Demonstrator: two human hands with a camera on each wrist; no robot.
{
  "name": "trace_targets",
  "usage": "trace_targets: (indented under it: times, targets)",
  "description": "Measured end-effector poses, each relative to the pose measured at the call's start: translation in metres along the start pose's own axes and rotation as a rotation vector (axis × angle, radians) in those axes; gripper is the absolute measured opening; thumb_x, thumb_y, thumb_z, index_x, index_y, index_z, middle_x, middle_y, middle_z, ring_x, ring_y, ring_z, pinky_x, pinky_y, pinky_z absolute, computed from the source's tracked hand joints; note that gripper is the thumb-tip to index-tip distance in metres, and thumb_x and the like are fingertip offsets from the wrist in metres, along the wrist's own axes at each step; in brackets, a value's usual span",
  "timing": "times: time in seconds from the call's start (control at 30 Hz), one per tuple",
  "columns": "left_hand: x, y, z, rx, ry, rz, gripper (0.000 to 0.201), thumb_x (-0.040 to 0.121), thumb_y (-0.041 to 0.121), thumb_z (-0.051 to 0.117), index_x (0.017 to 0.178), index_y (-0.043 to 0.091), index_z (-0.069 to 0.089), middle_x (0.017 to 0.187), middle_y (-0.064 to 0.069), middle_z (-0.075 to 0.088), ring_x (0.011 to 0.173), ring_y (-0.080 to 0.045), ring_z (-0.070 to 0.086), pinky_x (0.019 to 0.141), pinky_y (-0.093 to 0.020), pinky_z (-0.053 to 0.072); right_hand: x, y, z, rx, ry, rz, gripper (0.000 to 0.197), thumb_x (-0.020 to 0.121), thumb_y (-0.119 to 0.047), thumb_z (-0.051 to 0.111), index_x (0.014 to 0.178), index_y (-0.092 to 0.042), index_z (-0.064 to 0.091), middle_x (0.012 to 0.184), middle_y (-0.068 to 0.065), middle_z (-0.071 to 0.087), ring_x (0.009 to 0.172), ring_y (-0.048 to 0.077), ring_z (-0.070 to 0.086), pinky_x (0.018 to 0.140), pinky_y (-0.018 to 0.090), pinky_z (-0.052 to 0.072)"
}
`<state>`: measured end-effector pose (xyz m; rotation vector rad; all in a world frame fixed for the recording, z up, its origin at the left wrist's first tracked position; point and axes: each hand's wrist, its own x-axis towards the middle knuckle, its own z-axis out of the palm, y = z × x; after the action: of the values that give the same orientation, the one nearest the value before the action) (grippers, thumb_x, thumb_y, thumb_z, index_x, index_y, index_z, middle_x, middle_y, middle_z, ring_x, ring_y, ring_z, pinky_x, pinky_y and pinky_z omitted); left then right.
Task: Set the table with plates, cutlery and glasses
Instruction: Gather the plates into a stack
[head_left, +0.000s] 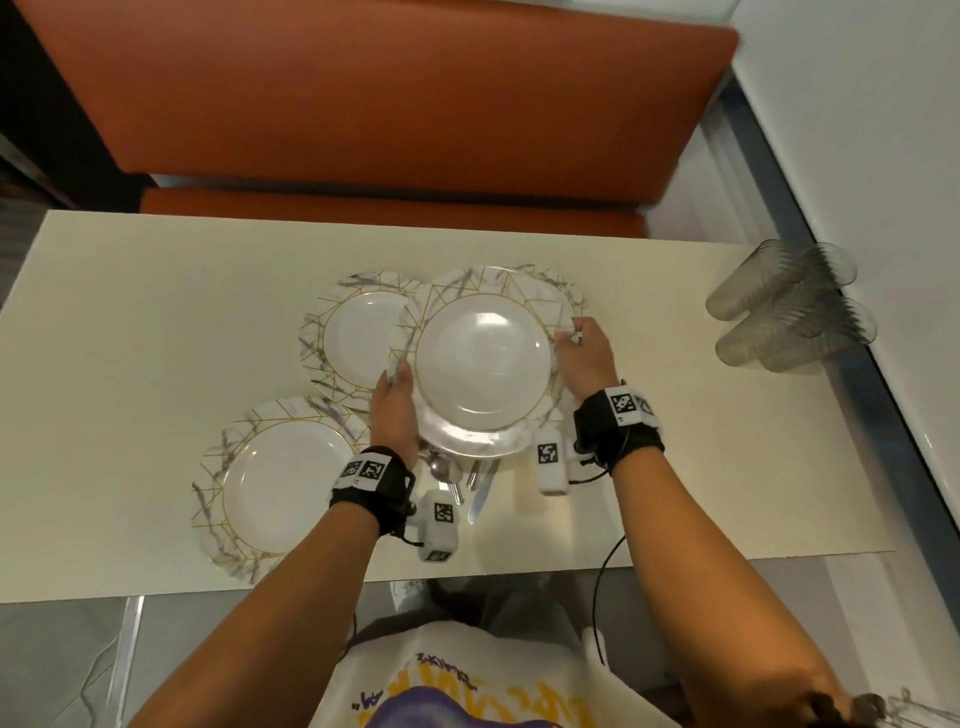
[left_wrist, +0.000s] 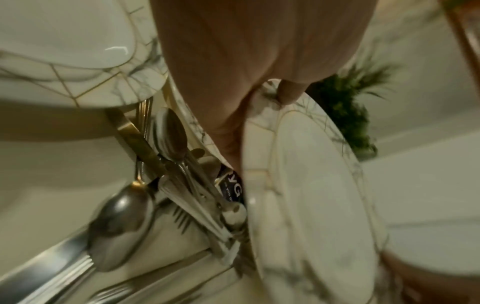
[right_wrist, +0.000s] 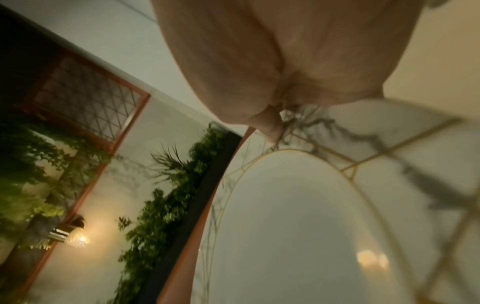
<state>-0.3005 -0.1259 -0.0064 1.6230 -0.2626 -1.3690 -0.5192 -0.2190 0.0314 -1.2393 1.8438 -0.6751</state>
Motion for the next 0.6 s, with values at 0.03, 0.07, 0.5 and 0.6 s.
trace_targets:
  times: [0.03, 0.07, 0.5, 0.6]
  targets:
    - [0.002, 0.006, -0.003, -0.019, 0.025, 0.008, 0.063, 0.103, 0.046, 0.054, 0.156, 0.015, 0.039, 0.156, -0.011, 0.049, 0.144, -0.034, 0.046, 0.118, -0.06, 0.037, -0.004, 0.003, 0.008, 0.021, -0.023, 0.012, 0.026, 0.1, -0.016, 0.045, 0.122, -0.009, 0.055, 0.118, 0.013, 0.063, 0.104, 0.029, 0.062, 0.09, 0.039, 0.052]
    - [0.007, 0.009, -0.007, -0.013, 0.04, 0.02, 0.061, 0.104, 0.042, 0.052, 0.156, 0.013, 0.039, 0.156, -0.01, 0.05, 0.144, -0.033, 0.045, 0.119, -0.058, 0.036, -0.008, 0.007, 0.015, 0.027, -0.05, 0.023, 0.027, 0.099, -0.015, 0.045, 0.124, -0.008, 0.054, 0.117, 0.013, 0.064, 0.102, 0.028, 0.063, 0.087, 0.038, 0.052]
    - [0.045, 0.039, -0.011, -0.046, 0.25, 0.077, 0.07, 0.095, 0.04, 0.065, 0.157, 0.017, 0.043, 0.157, -0.001, 0.049, 0.144, -0.02, 0.047, 0.122, -0.042, 0.035, 0.093, 0.049, -0.006, -0.329, 0.085, 0.205, 0.047, 0.091, -0.024, 0.062, 0.135, -0.016, 0.046, 0.136, 0.012, 0.048, 0.126, 0.033, 0.044, 0.099, 0.042, 0.042]
    - [0.047, 0.043, 0.002, -0.012, 0.308, 0.113, 0.071, 0.099, 0.042, 0.064, 0.159, 0.015, 0.038, 0.158, 0.001, 0.045, 0.145, -0.018, 0.042, 0.121, -0.038, 0.033, 0.121, 0.062, -0.012, -0.482, 0.013, 0.263, 0.062, 0.089, -0.033, 0.066, 0.139, -0.012, 0.037, 0.141, 0.015, 0.042, 0.129, 0.035, 0.039, 0.103, 0.049, 0.042]
